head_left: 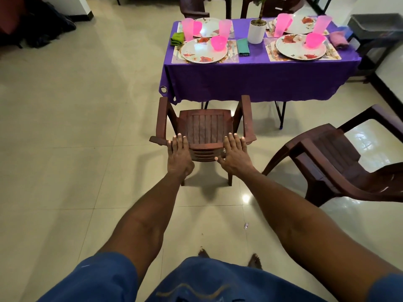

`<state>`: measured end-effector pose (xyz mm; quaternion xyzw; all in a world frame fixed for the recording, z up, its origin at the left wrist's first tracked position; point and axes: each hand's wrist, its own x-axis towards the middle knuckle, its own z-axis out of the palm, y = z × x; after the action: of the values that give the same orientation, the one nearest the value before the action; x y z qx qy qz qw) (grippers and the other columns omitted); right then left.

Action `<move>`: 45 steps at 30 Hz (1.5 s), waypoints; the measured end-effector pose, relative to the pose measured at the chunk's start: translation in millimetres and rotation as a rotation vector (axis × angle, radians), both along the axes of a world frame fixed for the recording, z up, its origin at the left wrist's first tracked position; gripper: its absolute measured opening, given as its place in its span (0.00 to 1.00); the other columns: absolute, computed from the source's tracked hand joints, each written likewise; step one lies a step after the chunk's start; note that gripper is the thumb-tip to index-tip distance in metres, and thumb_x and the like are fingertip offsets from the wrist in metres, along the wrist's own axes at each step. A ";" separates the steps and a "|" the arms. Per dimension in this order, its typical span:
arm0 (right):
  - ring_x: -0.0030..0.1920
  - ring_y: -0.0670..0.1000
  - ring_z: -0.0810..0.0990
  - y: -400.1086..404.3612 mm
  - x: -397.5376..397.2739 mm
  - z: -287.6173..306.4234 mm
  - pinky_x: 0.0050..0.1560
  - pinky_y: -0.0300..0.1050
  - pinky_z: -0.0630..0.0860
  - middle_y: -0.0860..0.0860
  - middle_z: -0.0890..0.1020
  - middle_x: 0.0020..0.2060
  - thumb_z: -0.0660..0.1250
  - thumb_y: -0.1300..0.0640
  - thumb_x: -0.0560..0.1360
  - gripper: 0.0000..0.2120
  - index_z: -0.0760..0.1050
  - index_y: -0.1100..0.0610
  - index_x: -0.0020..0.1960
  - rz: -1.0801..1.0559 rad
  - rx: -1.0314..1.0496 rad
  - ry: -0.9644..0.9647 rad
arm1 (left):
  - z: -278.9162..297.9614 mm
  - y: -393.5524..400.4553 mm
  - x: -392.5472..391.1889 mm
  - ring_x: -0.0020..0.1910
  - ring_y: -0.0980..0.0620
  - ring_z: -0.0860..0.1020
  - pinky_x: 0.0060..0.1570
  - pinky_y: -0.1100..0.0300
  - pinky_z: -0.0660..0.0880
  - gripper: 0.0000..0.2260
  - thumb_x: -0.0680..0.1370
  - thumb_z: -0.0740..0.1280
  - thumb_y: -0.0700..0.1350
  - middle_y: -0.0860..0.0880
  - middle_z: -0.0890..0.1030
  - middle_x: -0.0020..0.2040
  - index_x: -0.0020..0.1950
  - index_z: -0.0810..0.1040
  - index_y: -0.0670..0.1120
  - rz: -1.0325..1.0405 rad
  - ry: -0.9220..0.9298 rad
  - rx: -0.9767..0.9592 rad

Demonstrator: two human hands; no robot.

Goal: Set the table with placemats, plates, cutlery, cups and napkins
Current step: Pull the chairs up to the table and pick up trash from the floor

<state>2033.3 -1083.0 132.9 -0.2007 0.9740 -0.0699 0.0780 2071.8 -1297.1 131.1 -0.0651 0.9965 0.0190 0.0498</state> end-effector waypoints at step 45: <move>0.43 0.57 0.82 799.2 -59.5 50.0 0.56 0.51 0.74 0.54 0.85 0.41 0.59 0.56 0.73 0.12 0.81 0.56 0.43 -0.569 -0.016 0.040 | -11.8 865.5 -121.0 0.62 0.43 0.73 0.63 0.49 0.70 0.18 0.78 0.64 0.47 0.41 0.74 0.64 0.66 0.72 0.41 -0.428 -0.004 0.791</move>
<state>1973.8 -283.8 182.9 0.0790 0.9920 -0.0927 0.0342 1950.8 -431.6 119.4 0.1667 0.9034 0.3877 0.0754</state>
